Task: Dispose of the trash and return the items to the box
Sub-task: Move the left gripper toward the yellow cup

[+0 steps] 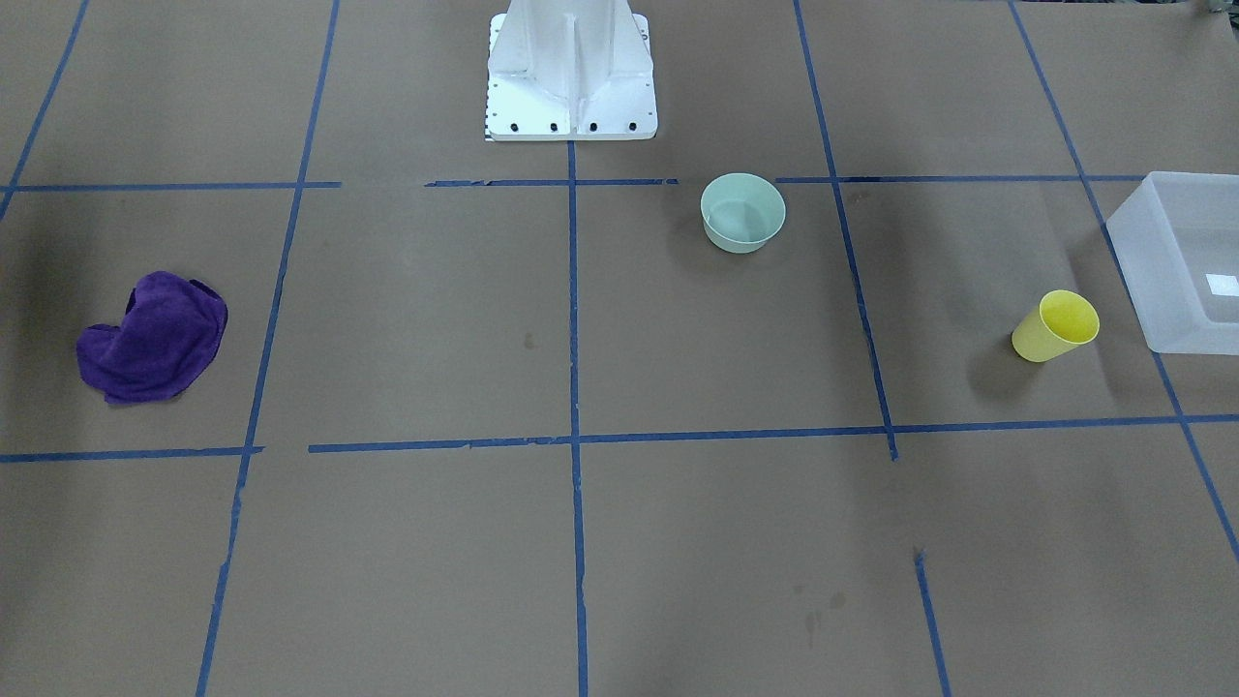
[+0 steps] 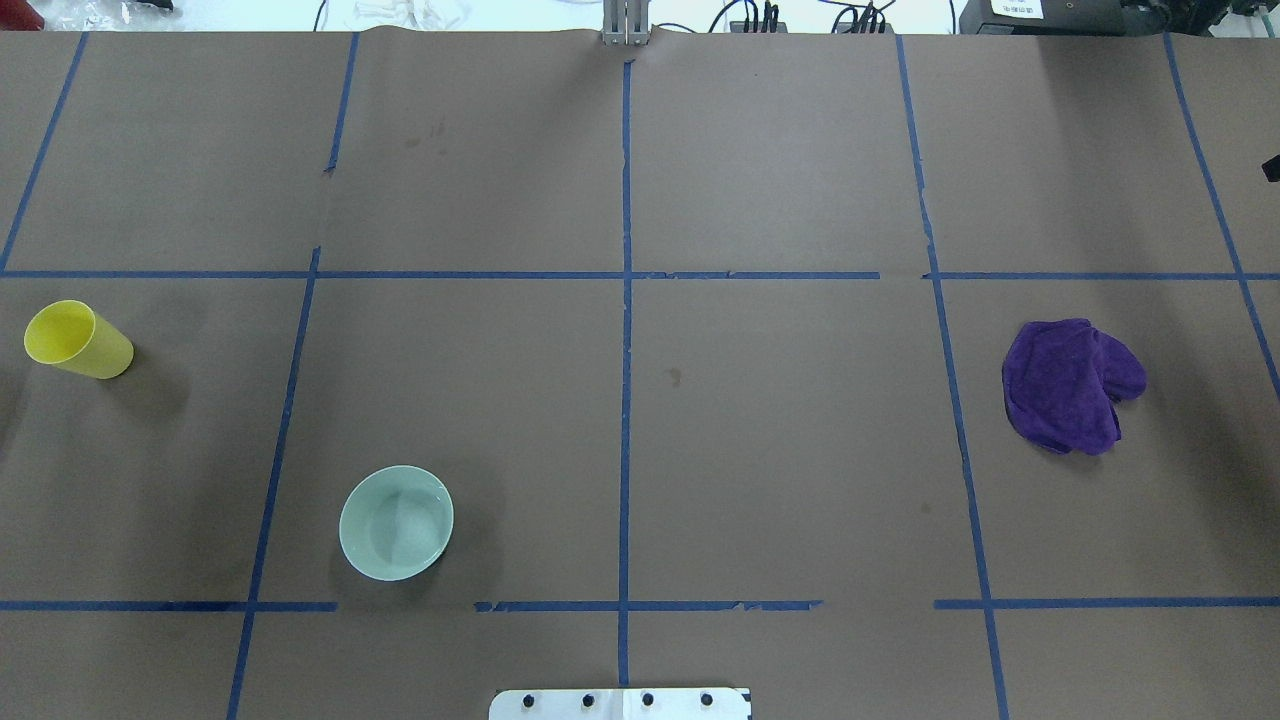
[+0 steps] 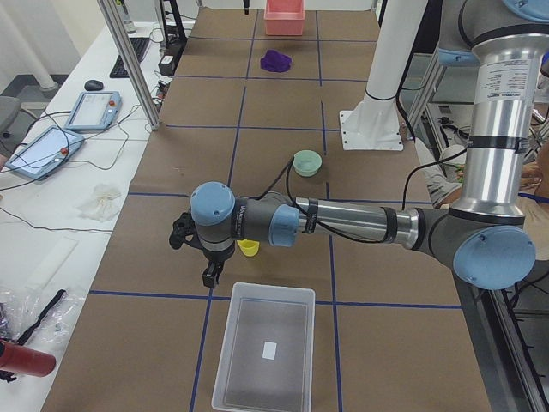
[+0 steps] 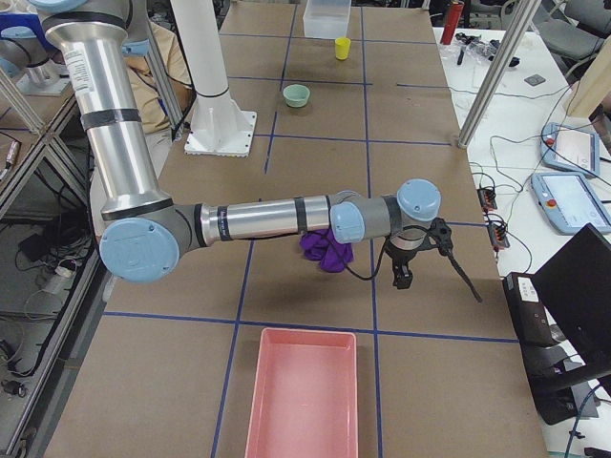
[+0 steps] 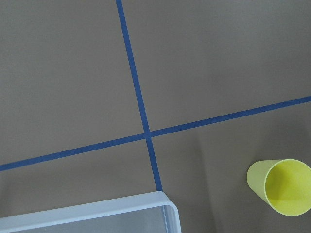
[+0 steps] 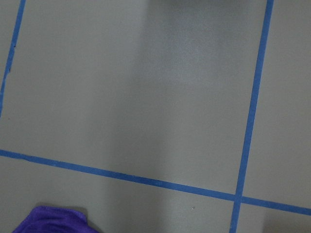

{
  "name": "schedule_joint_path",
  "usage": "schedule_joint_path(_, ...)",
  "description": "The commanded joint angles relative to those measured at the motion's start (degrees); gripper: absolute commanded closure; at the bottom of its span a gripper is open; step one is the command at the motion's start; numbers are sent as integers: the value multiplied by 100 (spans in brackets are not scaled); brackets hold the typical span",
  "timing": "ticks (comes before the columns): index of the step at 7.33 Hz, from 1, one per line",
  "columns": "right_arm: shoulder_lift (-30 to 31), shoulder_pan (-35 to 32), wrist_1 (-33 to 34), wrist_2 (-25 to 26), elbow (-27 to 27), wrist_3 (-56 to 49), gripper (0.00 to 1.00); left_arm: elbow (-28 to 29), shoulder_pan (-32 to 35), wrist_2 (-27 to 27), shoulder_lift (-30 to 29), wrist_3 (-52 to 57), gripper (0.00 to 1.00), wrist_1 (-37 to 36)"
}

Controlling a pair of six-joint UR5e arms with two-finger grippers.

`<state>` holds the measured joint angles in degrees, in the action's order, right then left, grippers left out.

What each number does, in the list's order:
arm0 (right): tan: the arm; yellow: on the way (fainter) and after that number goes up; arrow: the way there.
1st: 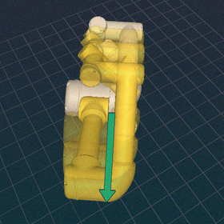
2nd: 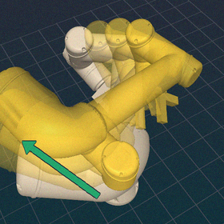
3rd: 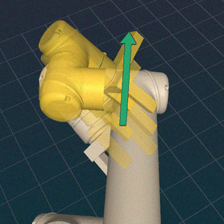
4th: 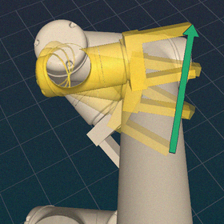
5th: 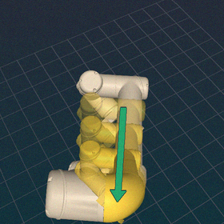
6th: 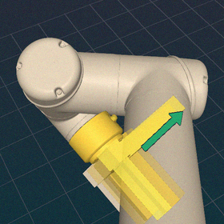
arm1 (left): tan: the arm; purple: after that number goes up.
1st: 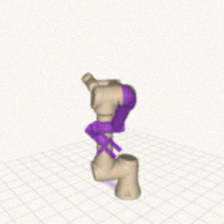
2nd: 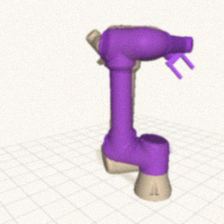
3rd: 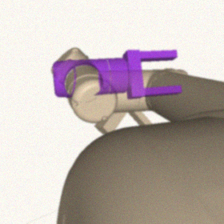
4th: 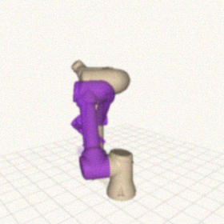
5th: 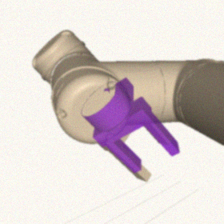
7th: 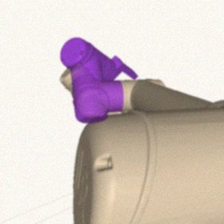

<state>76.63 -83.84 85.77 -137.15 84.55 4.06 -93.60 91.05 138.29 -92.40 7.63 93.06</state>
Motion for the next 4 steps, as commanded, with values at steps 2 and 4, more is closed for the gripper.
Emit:
schedule_joint_path(2, 36, -9, -34, 4, 9, -1, 0, -202, -8, -48, 178, 134, 0, 239)
schedule_joint_path(4, 53, -9, -60, -22, 17, -1, 0, -472, -9, -153, 178, 55, 0, 257)
